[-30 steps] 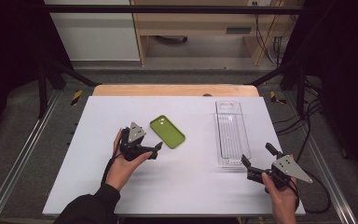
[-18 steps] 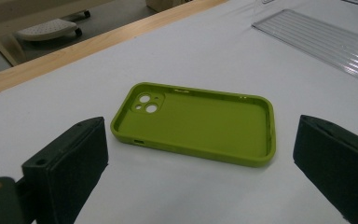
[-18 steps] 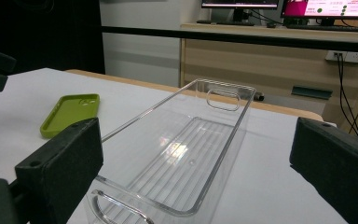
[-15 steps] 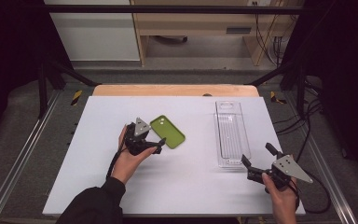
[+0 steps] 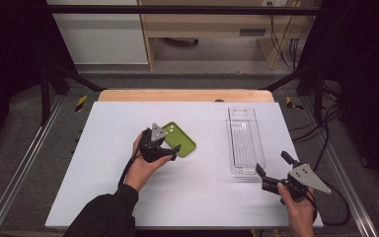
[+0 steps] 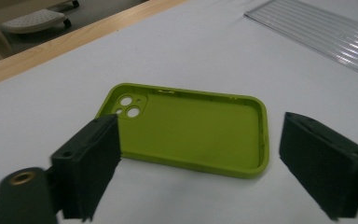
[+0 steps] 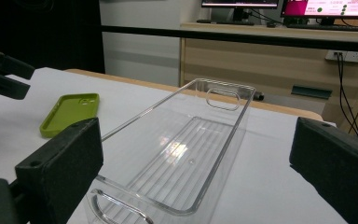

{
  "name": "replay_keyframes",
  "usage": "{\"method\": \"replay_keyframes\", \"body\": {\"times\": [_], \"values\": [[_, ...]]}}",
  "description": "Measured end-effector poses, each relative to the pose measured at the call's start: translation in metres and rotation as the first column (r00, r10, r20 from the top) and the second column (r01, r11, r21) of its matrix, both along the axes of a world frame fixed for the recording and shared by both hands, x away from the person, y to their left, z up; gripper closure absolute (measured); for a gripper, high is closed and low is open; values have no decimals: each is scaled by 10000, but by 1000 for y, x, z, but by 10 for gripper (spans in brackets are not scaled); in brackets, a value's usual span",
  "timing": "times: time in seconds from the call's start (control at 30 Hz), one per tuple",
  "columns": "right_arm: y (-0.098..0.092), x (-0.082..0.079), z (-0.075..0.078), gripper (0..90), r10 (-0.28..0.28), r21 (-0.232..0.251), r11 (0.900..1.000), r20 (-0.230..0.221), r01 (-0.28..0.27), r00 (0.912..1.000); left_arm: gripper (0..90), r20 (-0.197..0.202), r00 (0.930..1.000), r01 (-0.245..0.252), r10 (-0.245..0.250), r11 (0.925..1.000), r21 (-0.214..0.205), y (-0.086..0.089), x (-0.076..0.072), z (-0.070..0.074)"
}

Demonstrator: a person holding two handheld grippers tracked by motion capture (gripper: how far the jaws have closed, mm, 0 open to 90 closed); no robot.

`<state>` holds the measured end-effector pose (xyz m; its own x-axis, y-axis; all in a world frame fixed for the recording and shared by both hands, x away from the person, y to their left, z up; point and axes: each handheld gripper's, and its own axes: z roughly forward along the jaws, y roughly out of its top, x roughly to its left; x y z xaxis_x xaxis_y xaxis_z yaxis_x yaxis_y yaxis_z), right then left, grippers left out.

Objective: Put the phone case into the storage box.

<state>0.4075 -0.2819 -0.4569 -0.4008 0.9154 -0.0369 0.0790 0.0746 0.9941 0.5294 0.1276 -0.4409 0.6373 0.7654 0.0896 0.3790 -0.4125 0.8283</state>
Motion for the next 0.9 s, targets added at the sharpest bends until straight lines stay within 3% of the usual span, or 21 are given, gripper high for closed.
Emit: {"method": "replay_keyframes", "body": {"times": [0.2, 0.4, 0.63, 0.9], "values": [[0, 0, 0, 32, -10, -7, 10000, 2, 10, 10000, 376, -20, 9994, 339, -339, 9993, 156, -7, -1, -1], [0, 0, 0, 32, 10, -23, 10000, -3, -10, 10000, 584, -128, 9994, 324, -321, 9992, 239, -12, 0, -3], [0, 0, 0, 32, -18, -12, 10000, -10, 18, 10000, 795, -484, 9980, 413, -398, 9987, 304, -18, 1, -8], [-1, 0, 0, 33, -58, -36, 10000, 11, 58, 10000, 898, -1143, 9924, 517, -446, 9969, 601, -27, 7, -19]]}}
